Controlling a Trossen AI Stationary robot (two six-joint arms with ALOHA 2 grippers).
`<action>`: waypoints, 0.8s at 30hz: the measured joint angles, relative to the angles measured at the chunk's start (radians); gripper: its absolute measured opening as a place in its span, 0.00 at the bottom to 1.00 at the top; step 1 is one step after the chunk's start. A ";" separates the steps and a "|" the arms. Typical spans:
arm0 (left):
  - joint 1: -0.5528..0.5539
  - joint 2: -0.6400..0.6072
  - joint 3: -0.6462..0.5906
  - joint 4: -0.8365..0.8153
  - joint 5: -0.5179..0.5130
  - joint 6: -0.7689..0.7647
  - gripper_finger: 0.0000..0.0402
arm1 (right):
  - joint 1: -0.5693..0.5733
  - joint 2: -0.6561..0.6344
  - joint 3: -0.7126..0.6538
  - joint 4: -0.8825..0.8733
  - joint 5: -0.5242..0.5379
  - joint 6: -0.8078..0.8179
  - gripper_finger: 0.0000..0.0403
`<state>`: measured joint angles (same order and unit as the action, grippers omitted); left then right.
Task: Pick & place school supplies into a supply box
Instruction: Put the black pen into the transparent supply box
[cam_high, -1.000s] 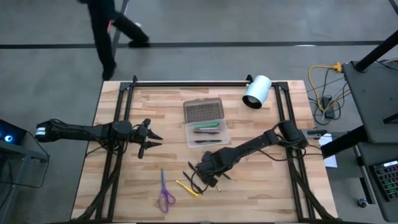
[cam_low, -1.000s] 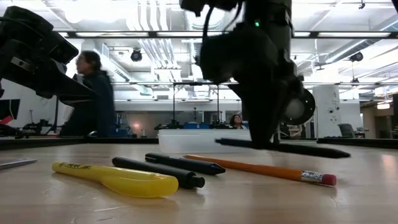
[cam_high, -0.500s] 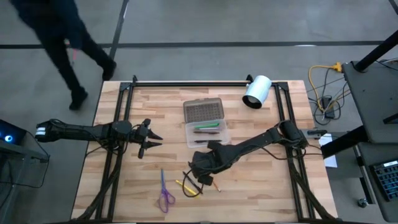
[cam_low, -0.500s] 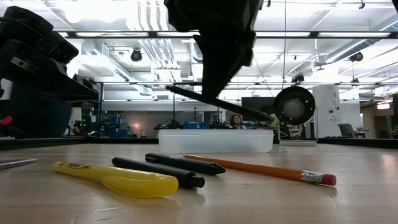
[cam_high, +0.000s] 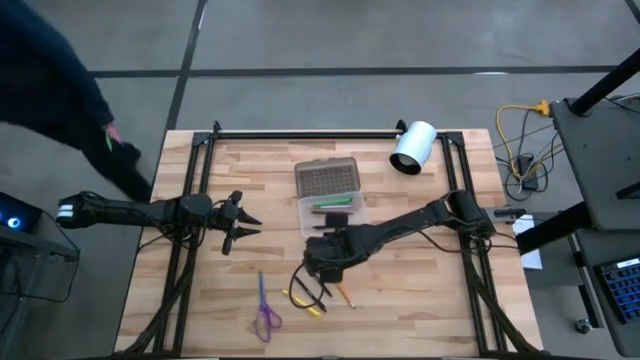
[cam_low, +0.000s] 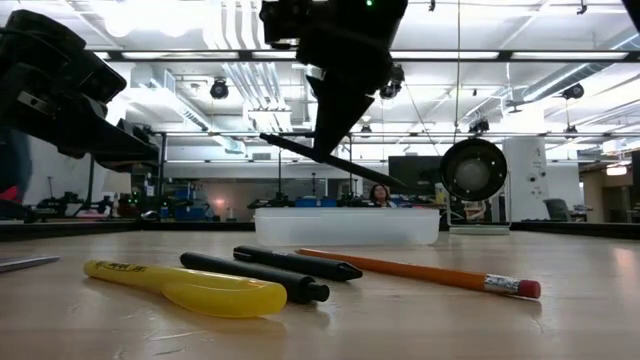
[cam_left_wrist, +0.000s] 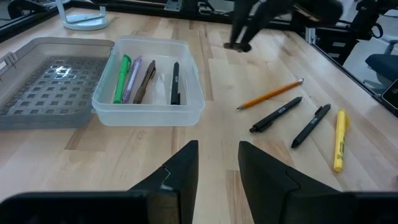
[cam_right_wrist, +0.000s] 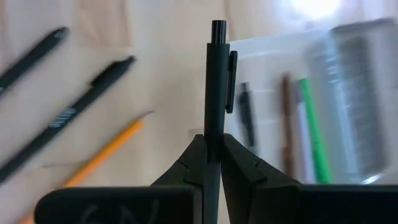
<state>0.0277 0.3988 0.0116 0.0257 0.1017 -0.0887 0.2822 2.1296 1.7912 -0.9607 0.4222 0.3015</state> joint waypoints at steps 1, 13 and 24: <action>0.000 0.000 0.000 0.000 0.000 0.000 0.25 | -0.003 0.000 -0.001 0.000 0.019 -0.029 0.04; 0.000 0.000 0.000 0.000 0.000 0.000 0.25 | -0.069 0.000 -0.074 0.007 0.203 -0.261 0.04; 0.000 0.000 0.000 0.000 0.000 0.000 0.25 | -0.161 0.000 -0.166 0.056 0.205 -0.329 0.04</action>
<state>0.0279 0.3988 0.0116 0.0257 0.1015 -0.0888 0.1214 2.1292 1.6249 -0.9050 0.6271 -0.0276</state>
